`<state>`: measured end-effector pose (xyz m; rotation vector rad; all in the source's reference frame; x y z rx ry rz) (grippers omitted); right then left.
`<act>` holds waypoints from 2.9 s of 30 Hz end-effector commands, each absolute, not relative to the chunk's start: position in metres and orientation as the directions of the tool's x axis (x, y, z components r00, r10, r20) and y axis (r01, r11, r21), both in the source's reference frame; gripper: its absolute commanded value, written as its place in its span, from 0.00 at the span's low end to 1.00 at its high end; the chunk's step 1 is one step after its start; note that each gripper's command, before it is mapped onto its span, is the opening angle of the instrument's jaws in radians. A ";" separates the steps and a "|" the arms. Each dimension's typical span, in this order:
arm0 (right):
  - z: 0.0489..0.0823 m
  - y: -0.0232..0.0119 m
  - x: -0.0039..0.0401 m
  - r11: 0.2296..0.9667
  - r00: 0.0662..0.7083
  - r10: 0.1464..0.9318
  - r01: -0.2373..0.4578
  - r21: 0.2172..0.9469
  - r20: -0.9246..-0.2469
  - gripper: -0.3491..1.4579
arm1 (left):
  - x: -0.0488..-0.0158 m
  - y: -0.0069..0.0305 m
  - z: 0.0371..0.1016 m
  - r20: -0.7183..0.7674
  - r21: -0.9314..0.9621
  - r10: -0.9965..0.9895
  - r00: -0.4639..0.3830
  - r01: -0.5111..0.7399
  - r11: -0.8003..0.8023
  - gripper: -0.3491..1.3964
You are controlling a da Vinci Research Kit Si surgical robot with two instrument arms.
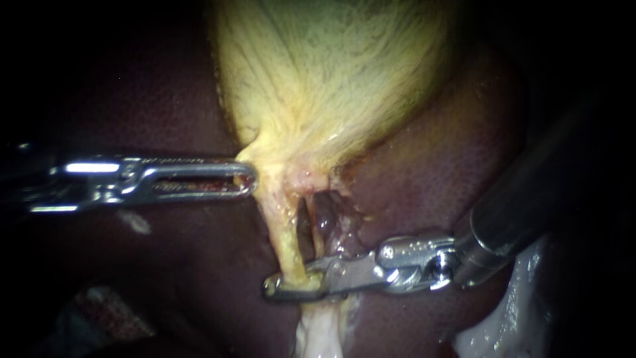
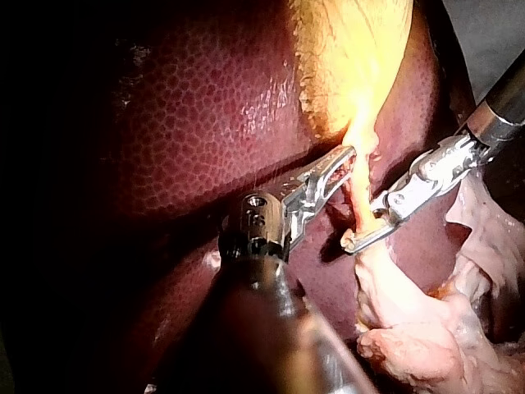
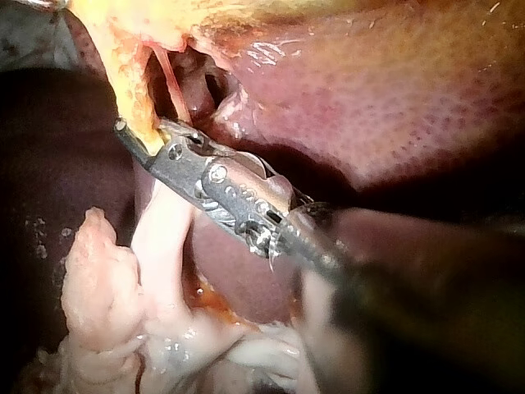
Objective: Going back first clip left tube
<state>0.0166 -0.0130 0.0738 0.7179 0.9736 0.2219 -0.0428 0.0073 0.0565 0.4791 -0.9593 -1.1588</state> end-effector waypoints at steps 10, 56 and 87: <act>0.0737 -0.0130 0.0166 0.748 0.562 0.482 0.135 0.650 -0.672 0.00 | -0.0428 0.0072 0.0565 0.384 0.753 -0.920 0.085 0.548 0.365 0.00; 0.0679 -0.0092 0.0097 0.906 0.496 0.331 0.070 0.417 -0.803 0.52 | -0.0428 0.0071 0.0563 0.384 0.752 -0.919 0.085 0.549 0.365 0.00; 0.0612 -0.0053 0.0025 0.930 0.463 0.291 0.069 0.361 -0.838 0.52 | -0.0457 0.0071 0.0627 0.389 0.741 -0.915 0.105 0.554 0.379 0.00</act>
